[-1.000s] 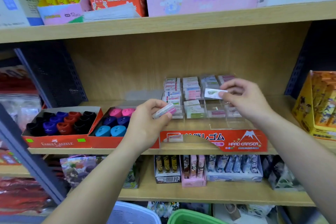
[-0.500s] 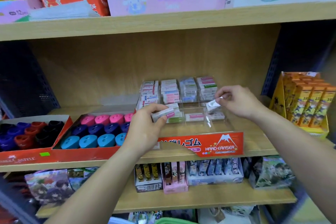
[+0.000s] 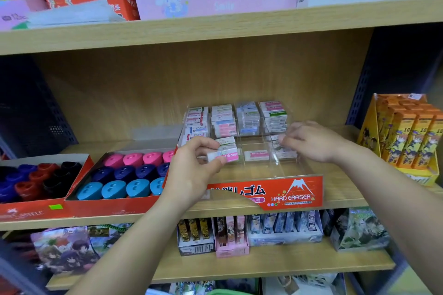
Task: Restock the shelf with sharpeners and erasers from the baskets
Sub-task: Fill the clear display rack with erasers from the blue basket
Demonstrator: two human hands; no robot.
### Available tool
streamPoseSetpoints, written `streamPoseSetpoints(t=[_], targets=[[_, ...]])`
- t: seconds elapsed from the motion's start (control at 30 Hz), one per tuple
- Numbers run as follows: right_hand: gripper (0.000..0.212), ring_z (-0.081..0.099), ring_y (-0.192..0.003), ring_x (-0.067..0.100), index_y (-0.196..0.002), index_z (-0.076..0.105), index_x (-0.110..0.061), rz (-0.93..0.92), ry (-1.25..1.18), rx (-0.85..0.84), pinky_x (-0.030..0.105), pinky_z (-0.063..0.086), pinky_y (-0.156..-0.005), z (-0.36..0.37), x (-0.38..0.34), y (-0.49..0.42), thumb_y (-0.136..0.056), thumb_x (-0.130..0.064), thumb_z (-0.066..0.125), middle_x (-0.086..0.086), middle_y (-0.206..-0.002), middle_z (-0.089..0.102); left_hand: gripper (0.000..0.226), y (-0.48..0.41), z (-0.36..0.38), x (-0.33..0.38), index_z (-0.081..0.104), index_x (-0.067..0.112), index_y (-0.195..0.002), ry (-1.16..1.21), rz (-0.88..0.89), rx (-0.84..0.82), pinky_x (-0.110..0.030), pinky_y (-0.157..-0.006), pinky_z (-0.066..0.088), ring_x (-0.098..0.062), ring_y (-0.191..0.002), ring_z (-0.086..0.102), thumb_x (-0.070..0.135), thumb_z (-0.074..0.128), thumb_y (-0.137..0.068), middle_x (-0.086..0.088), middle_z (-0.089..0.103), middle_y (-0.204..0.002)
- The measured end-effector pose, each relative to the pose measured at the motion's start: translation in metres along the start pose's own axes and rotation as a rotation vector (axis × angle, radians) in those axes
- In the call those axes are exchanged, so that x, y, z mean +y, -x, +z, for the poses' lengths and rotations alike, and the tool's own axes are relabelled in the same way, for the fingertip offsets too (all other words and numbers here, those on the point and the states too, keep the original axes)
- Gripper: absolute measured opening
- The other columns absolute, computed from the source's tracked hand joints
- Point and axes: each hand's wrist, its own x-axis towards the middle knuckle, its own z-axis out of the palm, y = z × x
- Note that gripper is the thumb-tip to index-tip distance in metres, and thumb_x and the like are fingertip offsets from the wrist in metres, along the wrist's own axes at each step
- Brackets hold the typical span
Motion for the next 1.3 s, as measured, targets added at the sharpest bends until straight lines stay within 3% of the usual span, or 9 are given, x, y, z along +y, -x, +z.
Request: streamPoseSetpoints(t=[0.13, 0.23, 0.37, 0.47, 0.53, 0.7, 0.83, 1.03, 1.3], targets=[[0.039, 0.053, -0.121, 0.022, -0.118, 0.071, -0.034, -0.009, 0.041, 0.042, 0.045, 0.042, -0.104, -0.004, -0.006, 0.008, -0.102, -0.052, 0.040, -0.008, -0.124, 0.063, 0.023, 0.004, -0.001, 0.010, 0.069, 0.026, -0.100, 0.111, -0.011, 0.003, -0.035, -0.082, 0.061, -0.024, -0.087, 0.070, 0.016, 0.083, -0.083, -0.005, 0.073, -0.096], [0.033, 0.050, -0.123, 0.023, -0.115, 0.070, -0.036, 0.029, 0.076, 0.266, 0.046, 0.043, -0.101, -0.003, -0.021, 0.024, -0.099, -0.050, 0.044, -0.008, -0.125, 0.062, 0.030, 0.009, 0.000, 0.020, 0.071, 0.023, -0.106, 0.180, 0.001, -0.031, -0.017, -0.074, 0.056, -0.004, -0.084, 0.069, 0.004, 0.080, -0.084, -0.001, 0.074, -0.099], [0.026, 0.047, -0.118, 0.015, -0.116, 0.071, -0.031, -0.038, 0.032, 0.523, 0.038, 0.039, -0.095, 0.001, -0.053, 0.046, -0.097, -0.038, 0.054, -0.010, -0.124, 0.062, 0.034, 0.013, 0.004, 0.029, 0.072, 0.022, -0.108, 0.235, 0.011, -0.077, -0.021, -0.081, 0.058, -0.011, -0.094, 0.072, 0.001, 0.079, -0.084, 0.003, 0.075, -0.106], [0.025, 0.058, -0.099, -0.002, -0.122, 0.069, -0.029, -0.160, -0.515, 0.364, 0.020, 0.042, -0.085, 0.006, -0.076, 0.052, -0.099, -0.029, 0.060, -0.019, -0.111, 0.067, 0.031, 0.017, 0.007, 0.036, 0.073, 0.024, -0.107, 0.224, 0.036, -0.063, -0.015, -0.075, 0.056, -0.008, -0.085, 0.073, 0.004, 0.080, -0.084, 0.008, 0.074, -0.105], [0.022, 0.066, -0.091, 0.005, -0.117, 0.069, -0.030, -0.187, -0.810, 0.270, 0.024, 0.052, -0.080, 0.009, -0.085, 0.053, -0.098, -0.021, 0.064, -0.012, -0.098, 0.072, 0.031, 0.021, 0.008, 0.039, 0.074, 0.025, -0.106, 0.213, 0.056, -0.054, -0.011, -0.070, 0.052, -0.004, -0.079, 0.072, 0.006, 0.081, -0.083, 0.010, 0.073, -0.103], [0.018, 0.071, -0.091, 0.026, -0.106, 0.071, -0.020, -0.165, -1.011, 0.233, 0.033, 0.061, -0.079, 0.010, -0.089, 0.051, -0.092, -0.008, 0.070, 0.006, -0.097, 0.074, 0.032, 0.021, 0.001, 0.032, 0.072, 0.031, -0.107, 0.074, 0.071, -0.036, -0.013, -0.071, 0.055, 0.000, -0.080, 0.070, 0.011, 0.081, -0.084, 0.013, 0.074, -0.097], [0.015, 0.071, -0.088, 0.025, -0.097, 0.070, -0.017, -0.069, -0.949, 0.331, 0.028, 0.060, -0.075, 0.008, -0.080, 0.043, -0.088, -0.005, 0.073, 0.006, -0.096, 0.071, 0.026, 0.014, -0.015, 0.015, 0.069, 0.034, -0.101, -0.147, 0.101, 0.050, -0.023, -0.085, 0.058, 0.003, -0.090, 0.067, 0.015, 0.080, -0.086, 0.019, 0.071, -0.095], [0.019, 0.072, -0.078, 0.023, -0.094, 0.068, -0.025, 0.048, -0.817, 0.475, 0.046, 0.060, -0.081, 0.013, -0.072, 0.018, -0.085, -0.009, 0.074, 0.003, -0.089, 0.070, 0.043, 0.005, -0.030, -0.009, 0.063, 0.033, -0.127, -0.584, 0.145, 0.064, -0.031, -0.093, 0.048, -0.010, -0.119, 0.052, 0.040, 0.074, -0.086, 0.015, 0.058, -0.127], [0.022, 0.067, -0.078, 0.020, -0.090, 0.063, -0.032, 0.055, -0.716, 0.523, 0.044, 0.057, -0.079, 0.019, -0.078, -0.018, -0.087, -0.013, 0.073, 0.005, -0.090, 0.067, 0.058, -0.010, -0.031, -0.030, 0.057, 0.033, -0.136, -0.722, 0.223, 0.037, -0.033, -0.103, 0.040, -0.011, -0.126, 0.040, 0.057, 0.066, -0.085, 0.015, 0.052, -0.140]])
